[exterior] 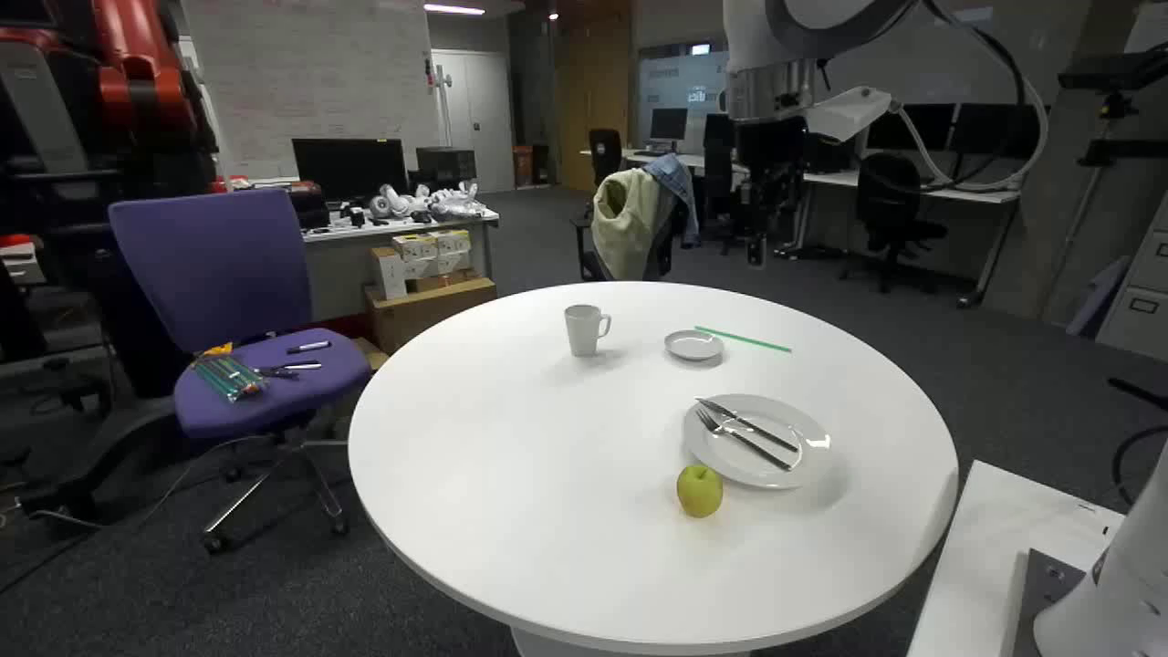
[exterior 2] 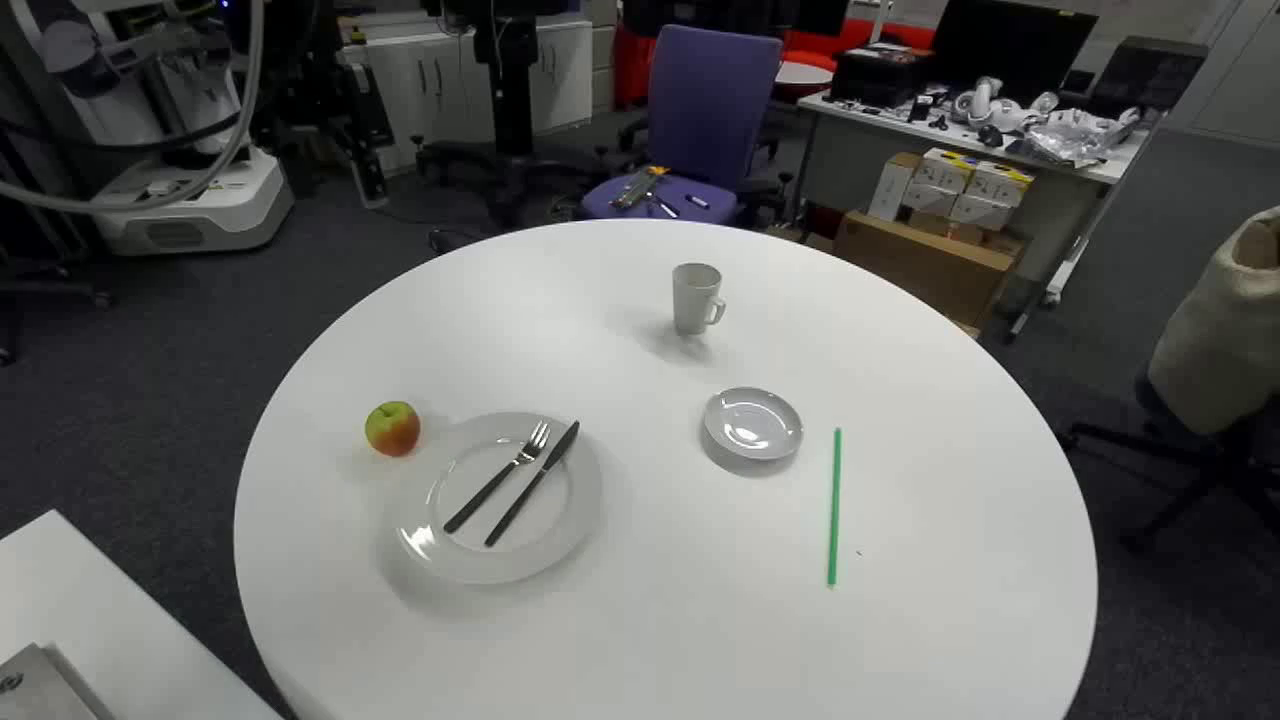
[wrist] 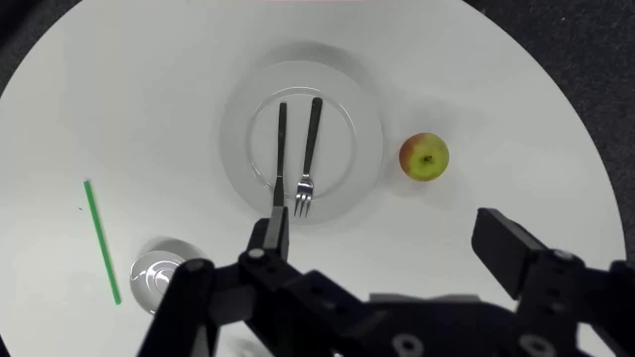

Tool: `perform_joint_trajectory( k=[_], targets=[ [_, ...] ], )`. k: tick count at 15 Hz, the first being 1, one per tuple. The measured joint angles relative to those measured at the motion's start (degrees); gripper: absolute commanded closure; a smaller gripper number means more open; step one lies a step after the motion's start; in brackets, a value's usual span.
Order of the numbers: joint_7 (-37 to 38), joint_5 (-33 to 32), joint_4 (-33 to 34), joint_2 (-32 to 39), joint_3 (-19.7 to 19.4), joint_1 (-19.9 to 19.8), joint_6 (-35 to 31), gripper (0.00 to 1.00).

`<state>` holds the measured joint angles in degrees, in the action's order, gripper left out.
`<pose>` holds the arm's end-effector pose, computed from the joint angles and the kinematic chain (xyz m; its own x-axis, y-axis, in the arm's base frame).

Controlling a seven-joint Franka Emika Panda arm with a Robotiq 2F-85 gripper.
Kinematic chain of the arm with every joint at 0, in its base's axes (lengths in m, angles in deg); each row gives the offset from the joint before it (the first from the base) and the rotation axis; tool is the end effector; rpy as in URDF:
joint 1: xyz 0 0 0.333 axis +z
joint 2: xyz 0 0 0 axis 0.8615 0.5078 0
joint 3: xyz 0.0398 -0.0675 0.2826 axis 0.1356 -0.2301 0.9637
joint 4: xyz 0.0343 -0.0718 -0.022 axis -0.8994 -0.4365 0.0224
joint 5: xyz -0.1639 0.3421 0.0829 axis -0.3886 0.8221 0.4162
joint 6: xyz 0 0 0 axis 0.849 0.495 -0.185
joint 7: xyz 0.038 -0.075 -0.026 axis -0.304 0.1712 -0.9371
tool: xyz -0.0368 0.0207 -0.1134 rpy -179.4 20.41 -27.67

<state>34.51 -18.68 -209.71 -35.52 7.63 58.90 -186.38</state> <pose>0.4407 0.0042 0.4653 0.9947 0.0542 -0.0868 0.0673 -0.9855 0.1555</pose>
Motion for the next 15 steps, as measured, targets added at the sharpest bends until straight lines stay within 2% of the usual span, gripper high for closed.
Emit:
perform_joint_trajectory(
  k=[9, 15],
  targets=[
    [-0.22, 0.8, -0.12, 0.34, -0.53, 0.0, -0.65, 0.0],
    [-0.45, 2.91, 0.02, 4.81, -6.65, -1.69, -7.13, 0.0]
  ],
)
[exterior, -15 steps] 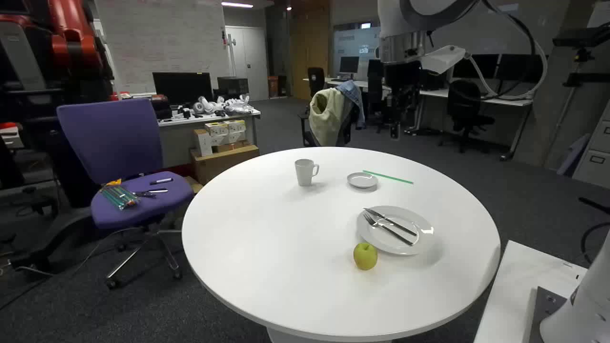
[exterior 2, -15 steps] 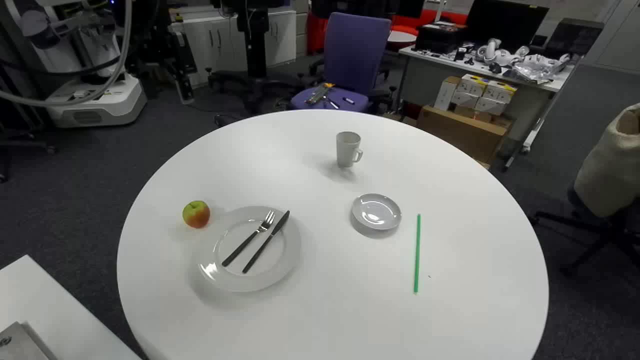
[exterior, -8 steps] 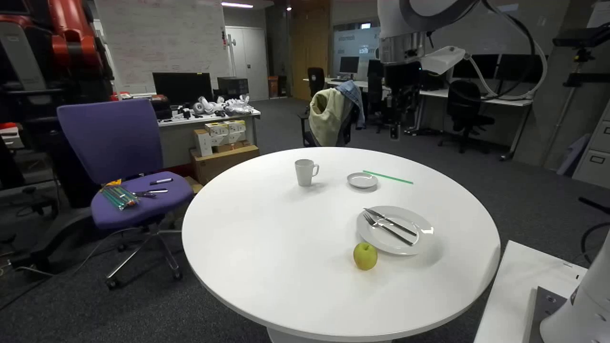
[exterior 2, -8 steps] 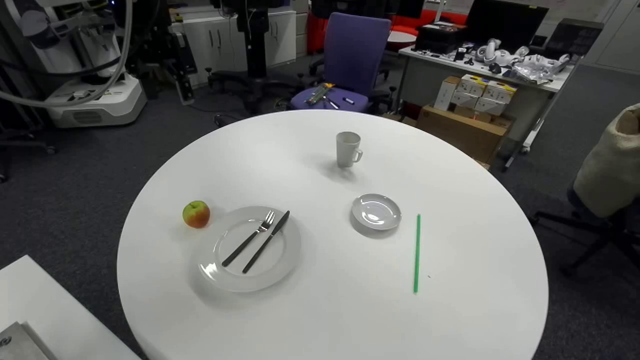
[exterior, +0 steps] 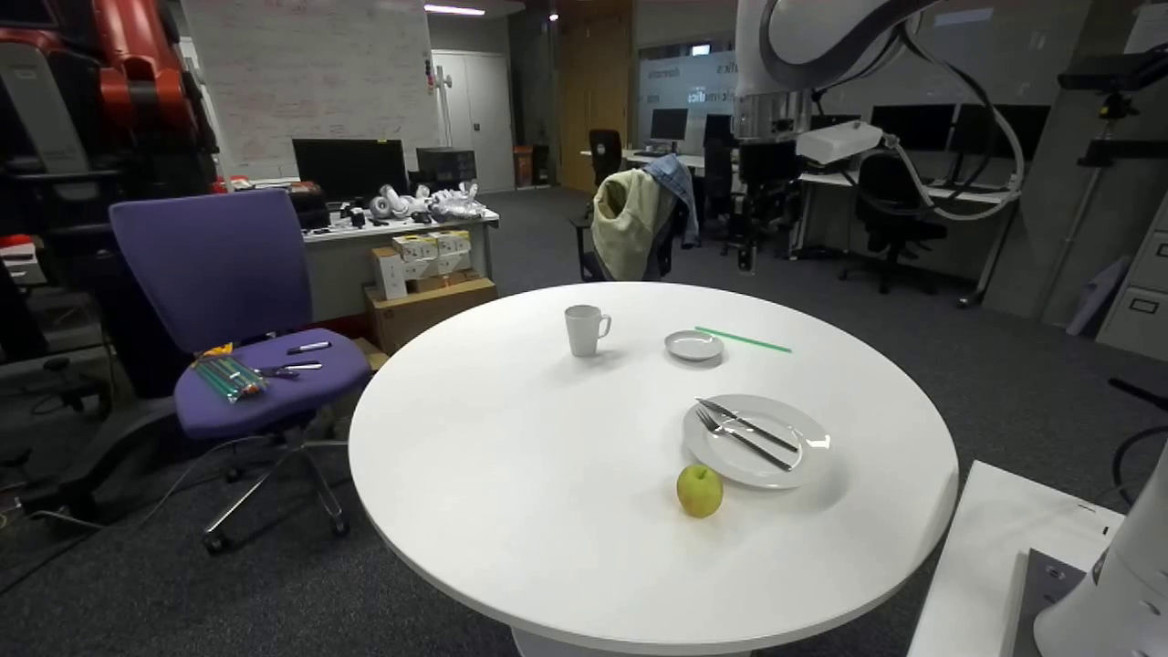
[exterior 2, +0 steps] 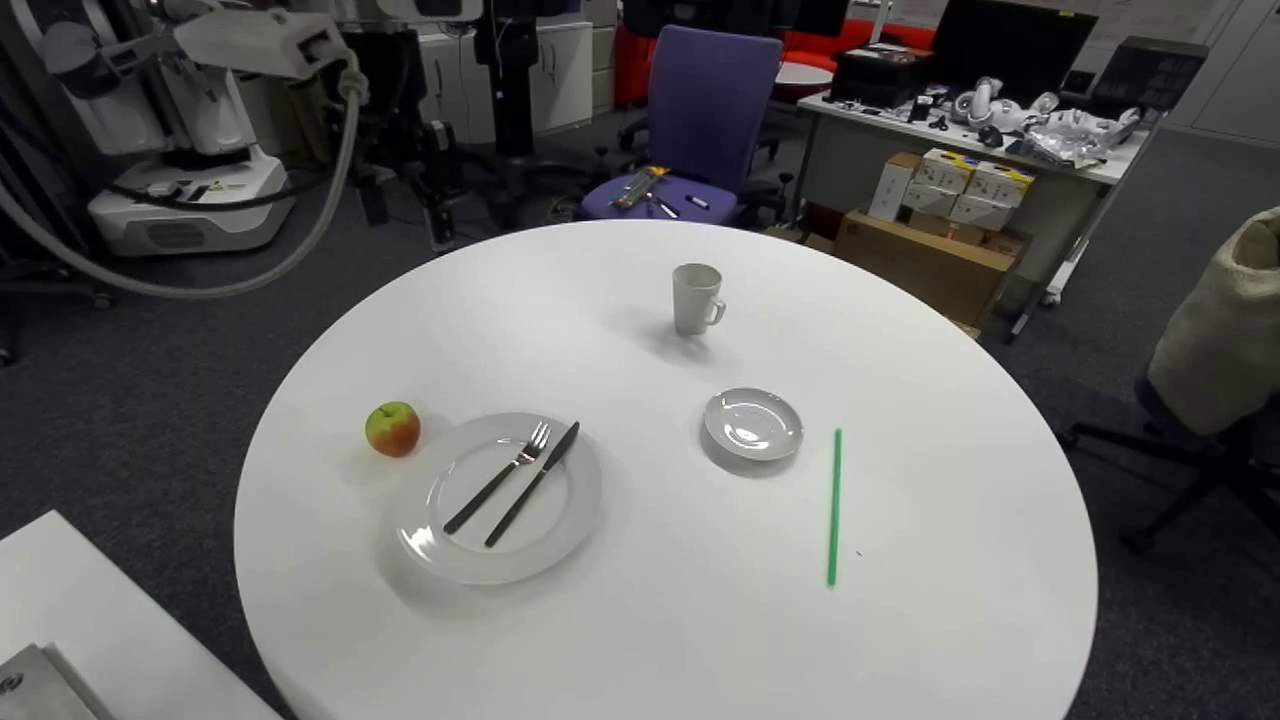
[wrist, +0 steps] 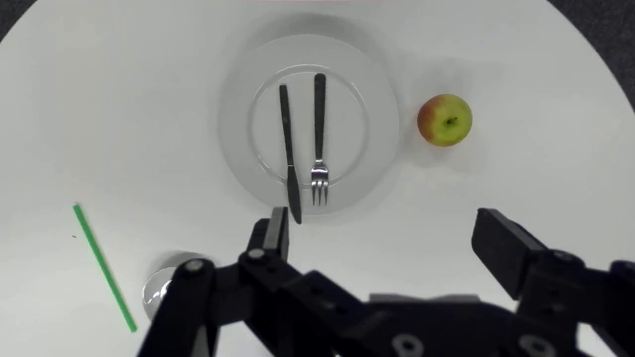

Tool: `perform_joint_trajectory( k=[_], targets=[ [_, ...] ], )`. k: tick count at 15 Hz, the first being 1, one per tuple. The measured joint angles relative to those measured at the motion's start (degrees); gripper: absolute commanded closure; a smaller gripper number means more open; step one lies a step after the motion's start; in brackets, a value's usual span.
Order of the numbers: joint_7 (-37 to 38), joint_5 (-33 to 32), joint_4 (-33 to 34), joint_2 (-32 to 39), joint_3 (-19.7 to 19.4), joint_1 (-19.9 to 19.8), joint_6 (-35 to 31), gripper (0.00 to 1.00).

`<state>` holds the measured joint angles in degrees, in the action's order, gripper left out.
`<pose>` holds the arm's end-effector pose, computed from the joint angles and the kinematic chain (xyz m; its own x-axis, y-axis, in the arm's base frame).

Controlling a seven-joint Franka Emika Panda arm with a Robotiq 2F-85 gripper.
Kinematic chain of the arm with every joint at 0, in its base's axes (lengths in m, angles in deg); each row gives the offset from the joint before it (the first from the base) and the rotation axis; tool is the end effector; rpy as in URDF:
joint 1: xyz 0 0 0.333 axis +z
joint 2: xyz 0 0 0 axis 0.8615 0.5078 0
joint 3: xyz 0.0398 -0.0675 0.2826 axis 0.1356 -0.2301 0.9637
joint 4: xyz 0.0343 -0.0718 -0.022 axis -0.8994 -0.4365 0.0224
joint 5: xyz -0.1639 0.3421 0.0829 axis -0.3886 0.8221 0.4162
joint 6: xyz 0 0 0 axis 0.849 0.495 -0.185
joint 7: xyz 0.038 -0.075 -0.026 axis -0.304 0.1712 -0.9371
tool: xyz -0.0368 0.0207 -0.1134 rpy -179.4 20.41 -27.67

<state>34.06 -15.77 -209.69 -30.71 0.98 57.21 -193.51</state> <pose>0.4625 -0.0579 0.4362 0.9960 -0.0766 -0.0460 -0.0732 -0.9949 0.0698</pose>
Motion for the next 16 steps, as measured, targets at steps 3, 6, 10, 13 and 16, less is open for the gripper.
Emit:
perform_joint_trajectory(
  k=[3, 6, 10, 13, 16],
  targets=[
    [0.03, 0.01, 0.44, 1.66, -3.43, -2.79, -5.2, 0.0],
    [0.04, 0.01, 1.78, 2.24, -5.03, -4.42, -6.3, 0.0],
    [0.19, 0.01, 2.05, 2.29, -4.76, -4.48, -6.3, 0.0],
    [0.2, 0.01, 2.05, 2.3, -4.74, -4.48, -6.3, 0.0],
    [0.2, 0.01, 2.0, 2.3, -4.74, -4.48, -6.3, 0.0]
  ],
)
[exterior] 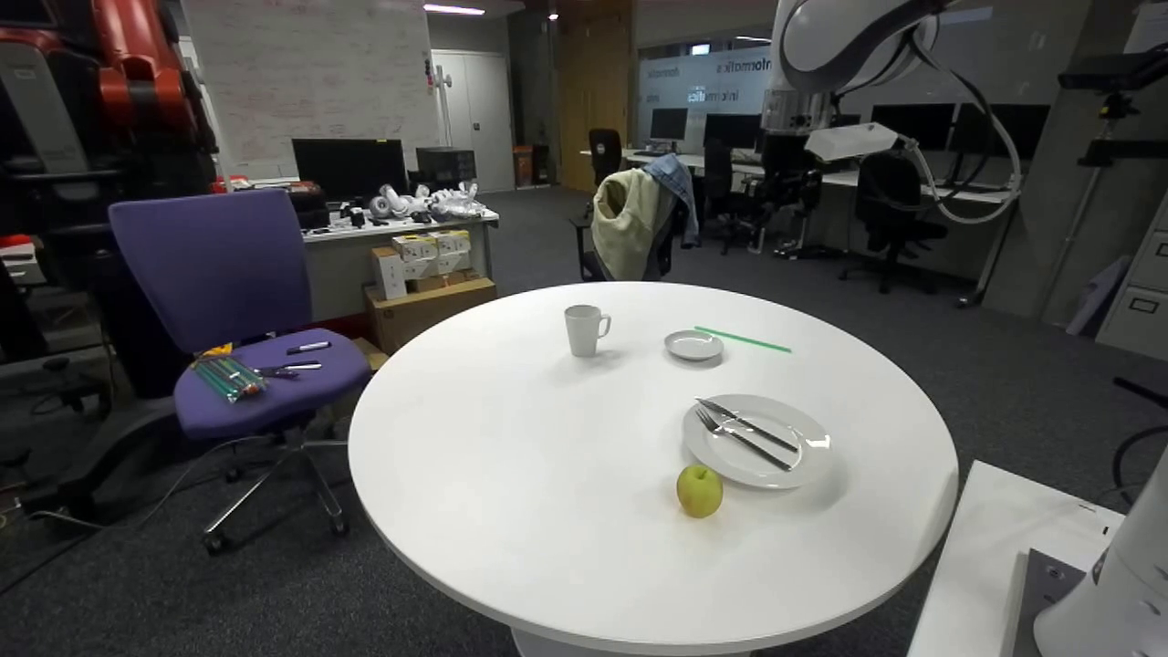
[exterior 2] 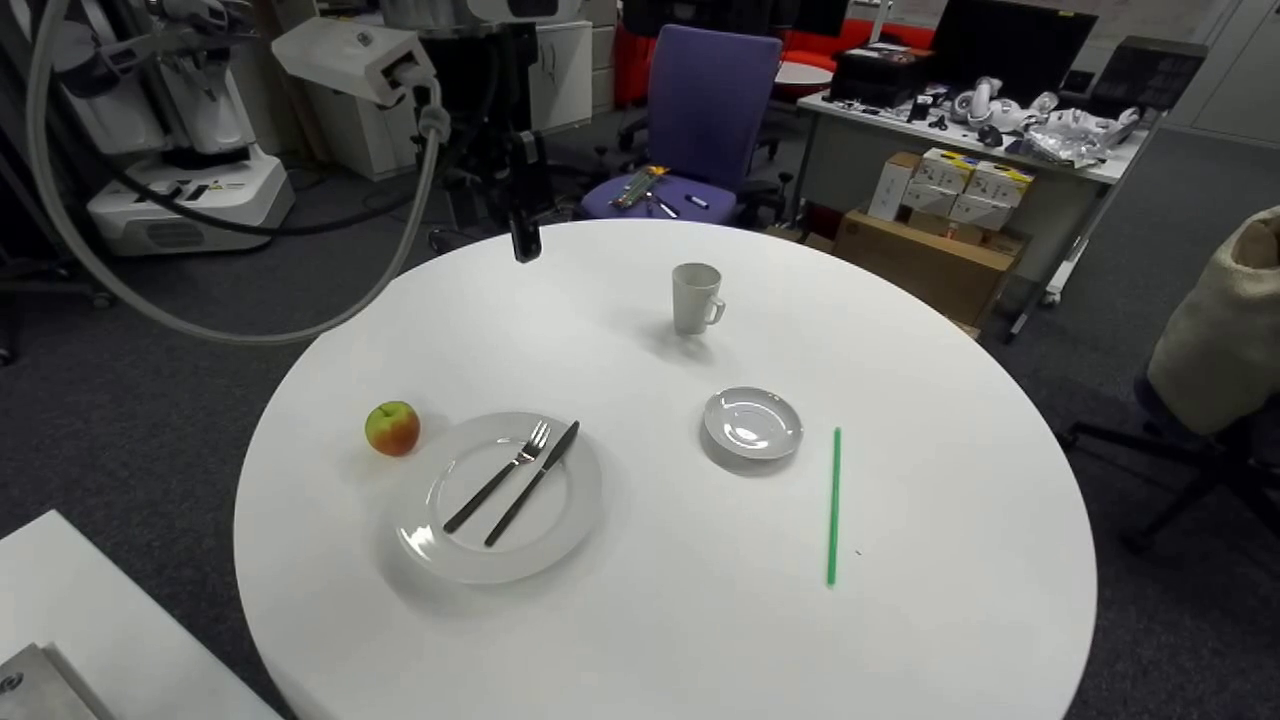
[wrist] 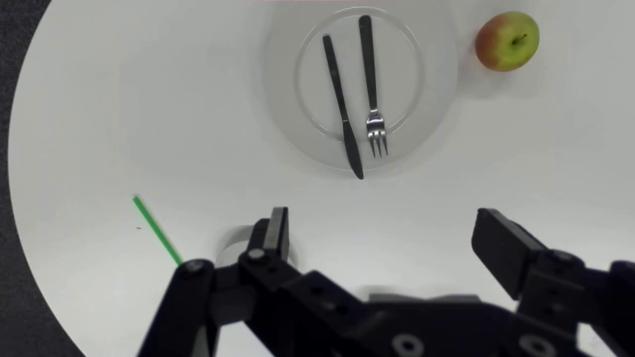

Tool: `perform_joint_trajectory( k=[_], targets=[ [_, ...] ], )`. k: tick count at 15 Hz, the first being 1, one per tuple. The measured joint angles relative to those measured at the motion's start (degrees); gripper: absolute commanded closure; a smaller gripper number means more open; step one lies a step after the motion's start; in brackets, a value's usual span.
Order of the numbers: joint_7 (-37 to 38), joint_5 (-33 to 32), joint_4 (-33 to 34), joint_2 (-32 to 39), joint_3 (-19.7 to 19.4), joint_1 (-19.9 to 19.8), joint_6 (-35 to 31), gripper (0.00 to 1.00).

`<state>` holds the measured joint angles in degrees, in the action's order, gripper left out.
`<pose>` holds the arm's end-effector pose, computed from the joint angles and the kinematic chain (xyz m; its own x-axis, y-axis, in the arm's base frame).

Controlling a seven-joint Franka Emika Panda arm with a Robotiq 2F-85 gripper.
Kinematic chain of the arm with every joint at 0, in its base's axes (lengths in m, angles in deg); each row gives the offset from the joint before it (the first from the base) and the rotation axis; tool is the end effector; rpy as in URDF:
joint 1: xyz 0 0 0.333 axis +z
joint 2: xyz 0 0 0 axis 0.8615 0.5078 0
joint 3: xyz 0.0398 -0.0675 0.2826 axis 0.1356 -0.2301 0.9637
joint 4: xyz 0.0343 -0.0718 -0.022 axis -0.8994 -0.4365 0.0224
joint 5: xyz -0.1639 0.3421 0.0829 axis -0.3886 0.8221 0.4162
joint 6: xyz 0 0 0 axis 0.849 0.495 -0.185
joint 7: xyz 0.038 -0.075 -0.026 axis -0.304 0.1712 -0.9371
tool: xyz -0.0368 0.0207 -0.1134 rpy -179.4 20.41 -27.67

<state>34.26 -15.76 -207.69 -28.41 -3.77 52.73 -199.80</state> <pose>0.4711 -0.1376 0.4421 0.9714 -0.2307 0.0571 -0.2336 -0.9709 0.0526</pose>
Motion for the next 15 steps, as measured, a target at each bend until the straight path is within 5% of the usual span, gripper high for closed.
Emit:
perform_joint_trajectory(
  k=[7, 15],
  targets=[
    [-0.05, -0.47, 3.11, 4.87, -1.18, -0.96, -3.56, 0.0],
    [1.3, -3.34, 17.69, 21.55, -5.31, -5.62, -10.25, 0.0]
  ],
)
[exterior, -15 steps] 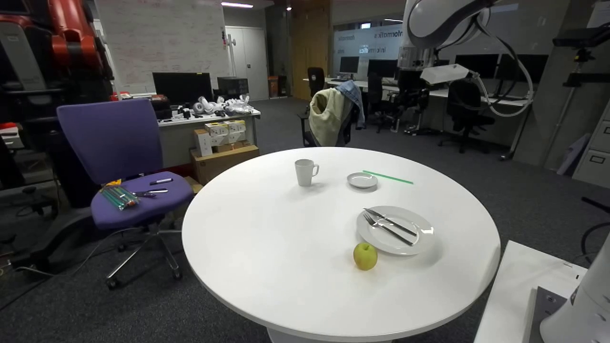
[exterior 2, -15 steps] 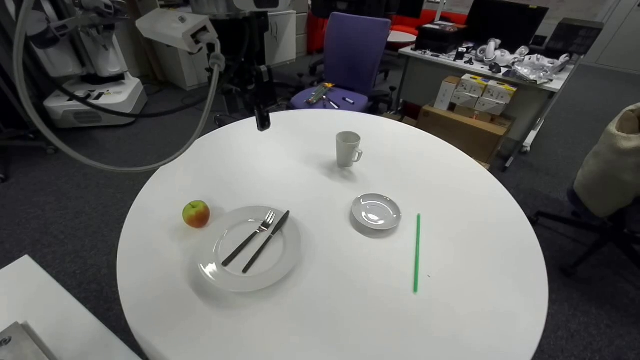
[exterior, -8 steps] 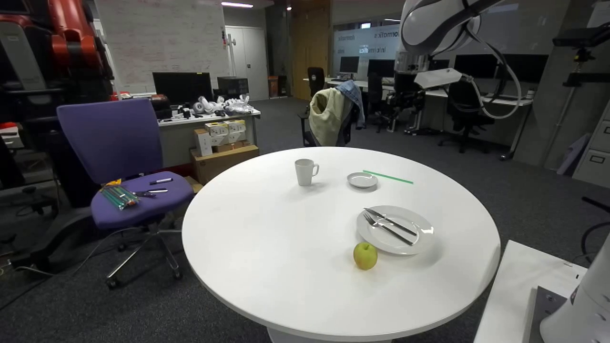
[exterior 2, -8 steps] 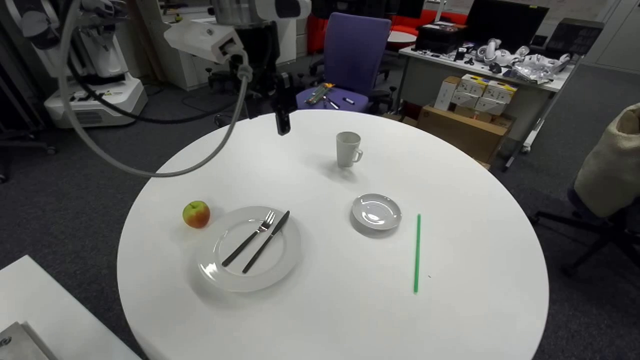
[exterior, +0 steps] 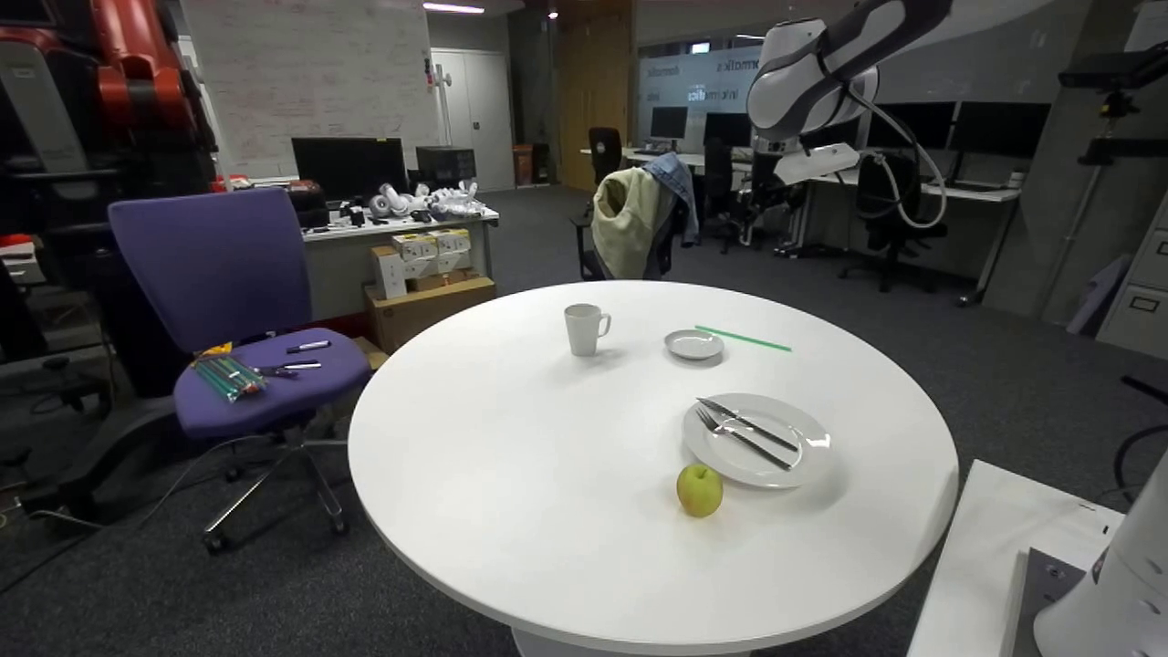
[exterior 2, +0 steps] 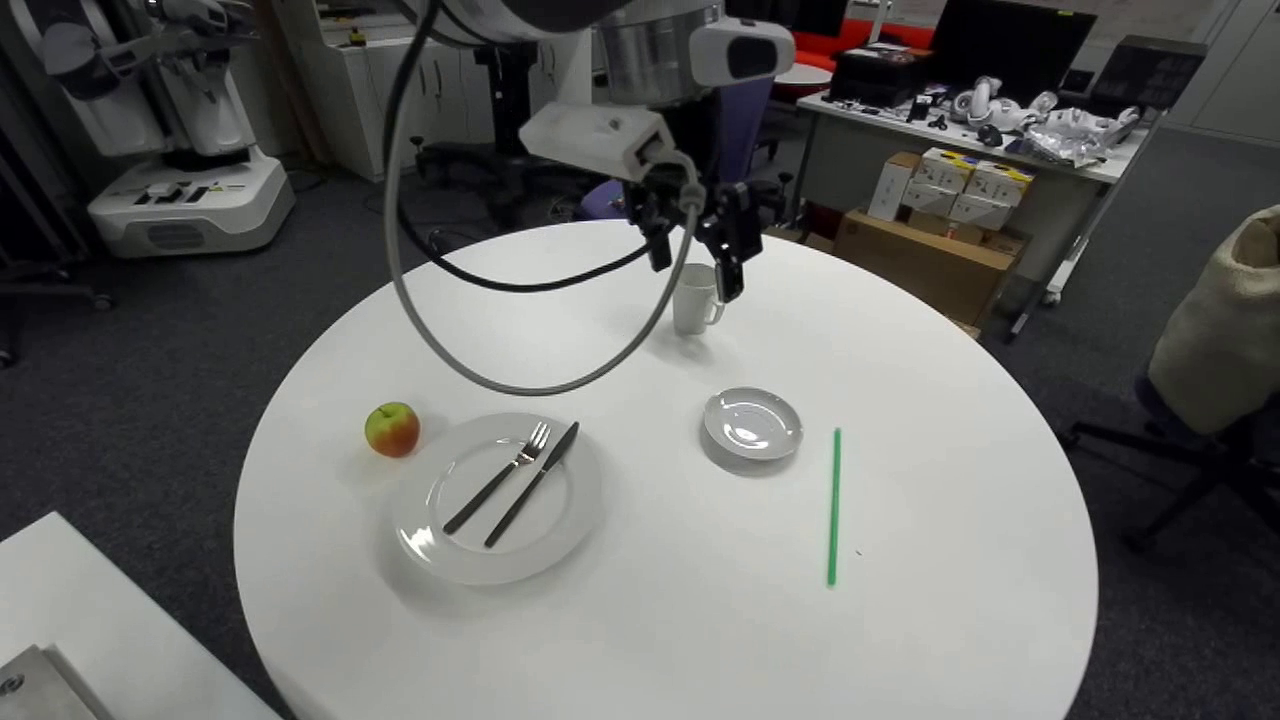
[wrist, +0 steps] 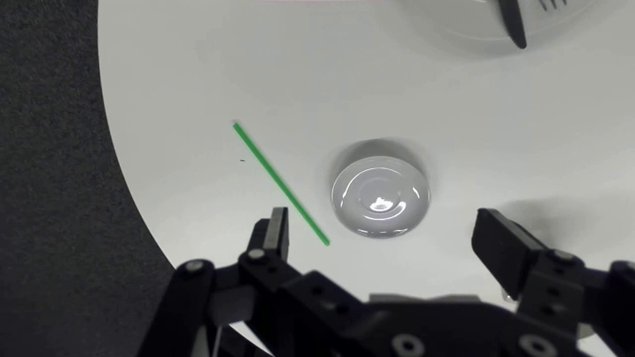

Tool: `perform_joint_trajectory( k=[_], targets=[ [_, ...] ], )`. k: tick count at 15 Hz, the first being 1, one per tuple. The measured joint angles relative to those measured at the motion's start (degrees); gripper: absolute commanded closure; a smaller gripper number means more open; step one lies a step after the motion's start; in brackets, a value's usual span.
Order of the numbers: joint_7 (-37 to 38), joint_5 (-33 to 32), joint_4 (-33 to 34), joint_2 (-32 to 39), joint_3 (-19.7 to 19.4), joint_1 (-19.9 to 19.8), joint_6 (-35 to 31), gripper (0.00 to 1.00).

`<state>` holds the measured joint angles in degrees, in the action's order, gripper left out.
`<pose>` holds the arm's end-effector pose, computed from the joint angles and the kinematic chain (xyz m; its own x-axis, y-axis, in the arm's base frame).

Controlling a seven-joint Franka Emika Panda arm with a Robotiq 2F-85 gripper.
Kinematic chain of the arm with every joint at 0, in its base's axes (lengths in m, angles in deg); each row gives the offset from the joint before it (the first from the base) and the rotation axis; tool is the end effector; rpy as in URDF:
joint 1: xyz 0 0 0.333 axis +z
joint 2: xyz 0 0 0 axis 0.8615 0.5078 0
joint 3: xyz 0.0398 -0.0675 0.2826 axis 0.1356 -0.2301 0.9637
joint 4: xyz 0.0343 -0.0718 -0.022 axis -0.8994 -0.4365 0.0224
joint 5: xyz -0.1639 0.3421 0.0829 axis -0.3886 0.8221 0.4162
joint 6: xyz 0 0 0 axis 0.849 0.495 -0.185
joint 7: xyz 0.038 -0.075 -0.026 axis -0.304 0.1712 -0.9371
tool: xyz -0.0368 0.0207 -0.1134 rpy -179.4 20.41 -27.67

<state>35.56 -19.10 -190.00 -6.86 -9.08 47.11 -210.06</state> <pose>0.5434 -0.2705 0.4056 0.9118 -0.3735 0.1705 -0.4001 -0.9015 0.1651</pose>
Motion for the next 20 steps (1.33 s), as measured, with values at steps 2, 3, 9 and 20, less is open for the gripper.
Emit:
perform_joint_trajectory(
  k=[2, 3, 9, 20],
  targets=[
    [-0.17, 1.81, 3.88, 3.62, -0.21, -0.78, 0.5, 0.0],
    [-0.5, 2.89, 5.79, 5.25, -0.2, -1.06, 1.26, 0.0],
    [-9.42, 15.33, 13.1, 9.19, 2.3, -2.69, 11.15, 0.0],
    [-9.62, 15.59, 14.11, 11.34, 2.41, -2.7, 11.04, 0.0]
  ],
)
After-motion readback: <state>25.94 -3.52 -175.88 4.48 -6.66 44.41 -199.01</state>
